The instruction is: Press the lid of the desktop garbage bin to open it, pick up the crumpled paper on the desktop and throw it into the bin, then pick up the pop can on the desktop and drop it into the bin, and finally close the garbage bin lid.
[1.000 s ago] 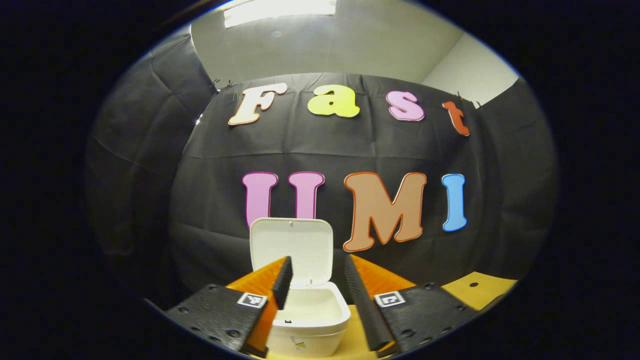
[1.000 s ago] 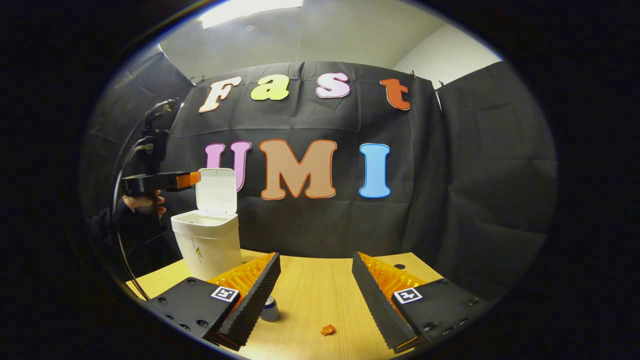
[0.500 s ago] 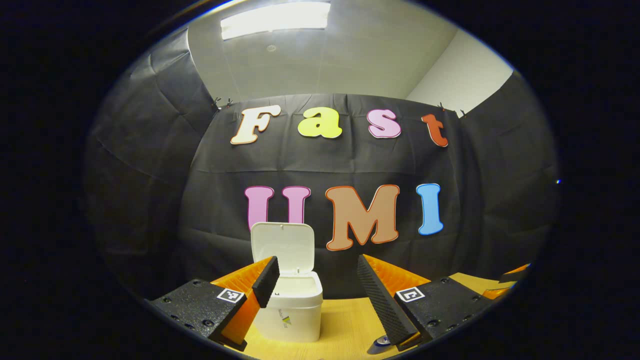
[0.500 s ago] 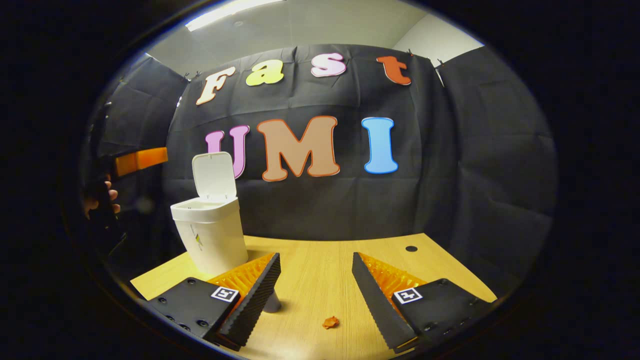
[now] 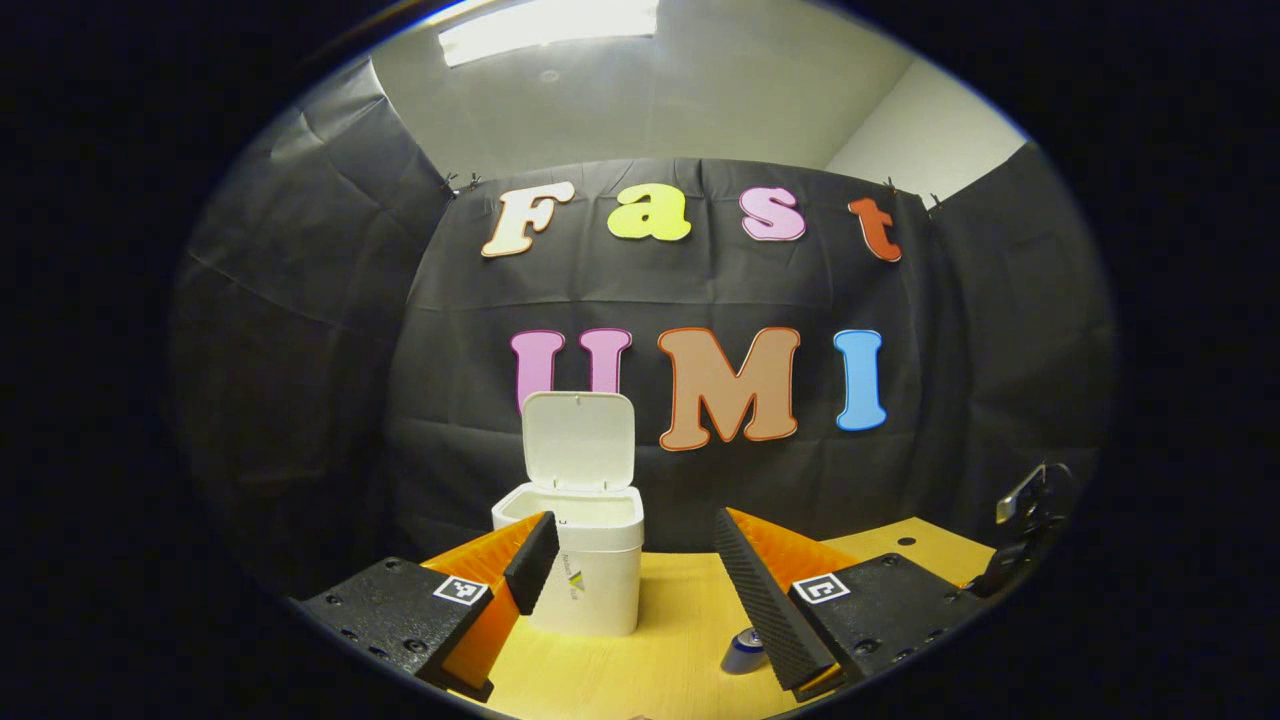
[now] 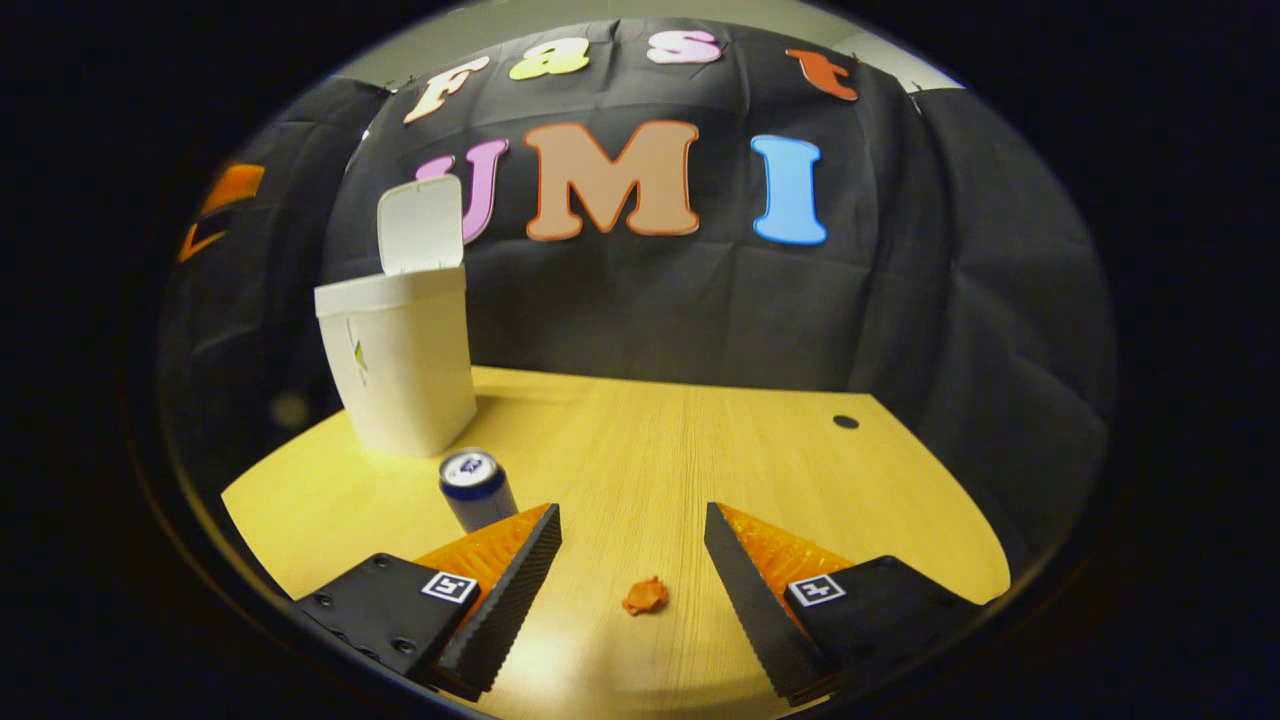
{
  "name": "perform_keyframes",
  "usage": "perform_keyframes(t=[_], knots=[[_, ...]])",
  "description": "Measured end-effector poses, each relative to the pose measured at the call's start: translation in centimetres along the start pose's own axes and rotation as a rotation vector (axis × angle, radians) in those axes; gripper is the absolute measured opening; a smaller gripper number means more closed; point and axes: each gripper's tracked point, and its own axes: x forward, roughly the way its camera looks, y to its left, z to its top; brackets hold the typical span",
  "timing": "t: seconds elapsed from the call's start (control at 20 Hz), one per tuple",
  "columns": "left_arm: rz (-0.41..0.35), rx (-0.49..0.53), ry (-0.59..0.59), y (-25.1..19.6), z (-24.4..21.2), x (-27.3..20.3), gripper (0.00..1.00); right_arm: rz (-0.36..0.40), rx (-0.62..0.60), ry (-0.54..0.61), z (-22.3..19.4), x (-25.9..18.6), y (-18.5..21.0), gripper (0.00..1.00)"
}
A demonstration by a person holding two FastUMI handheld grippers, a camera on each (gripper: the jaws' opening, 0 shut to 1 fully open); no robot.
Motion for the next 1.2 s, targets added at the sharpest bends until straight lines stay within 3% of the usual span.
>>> perform_keyframes(t=[0.1,0.4,0.55,0.8,0.85,0.9,1.0,1.05,1.2], knots=[[0.015,0.016,0.008,0.5,0.0,-0.6,0.94,0.018,-0.004,0.081,-1.3,-0.5,0.2,0.96],[0.047,0.047,0.028,1.7,0.0,-1.7,0.94,-0.032,-0.03,0.151,-3.0,-0.1,-0.6,0.9],[0.044,0.064,0.034,1.7,0.0,-2.0,0.94,-0.054,-0.02,0.186,-4.3,1.0,-0.8,0.75],[0.035,0.08,0.04,1.9,0.1,-2.4,0.95,-0.07,-0.013,0.248,-6.2,2.0,-0.8,0.71],[0.034,0.086,0.04,2.0,0.2,-2.5,0.99,-0.07,-0.002,0.243,-6.1,2.3,-0.8,0.66],[0.033,0.092,0.04,2.0,0.2,-2.4,0.95,-0.077,0.005,0.237,-5.9,2.6,-0.9,0.61],[0.028,0.097,0.038,2.1,0.3,-2.3,0.95,-0.057,0.013,0.244,-6.0,2.7,-0.7,0.55],[0.027,0.099,0.037,2.2,0.3,-2.3,0.95,-0.056,0.017,0.237,-5.8,2.9,-0.8,0.46],[0.016,0.091,0.036,2.1,0.2,-2.2,0.95,-0.028,0.025,0.209,-4.9,2.5,-0.5,0.4]])
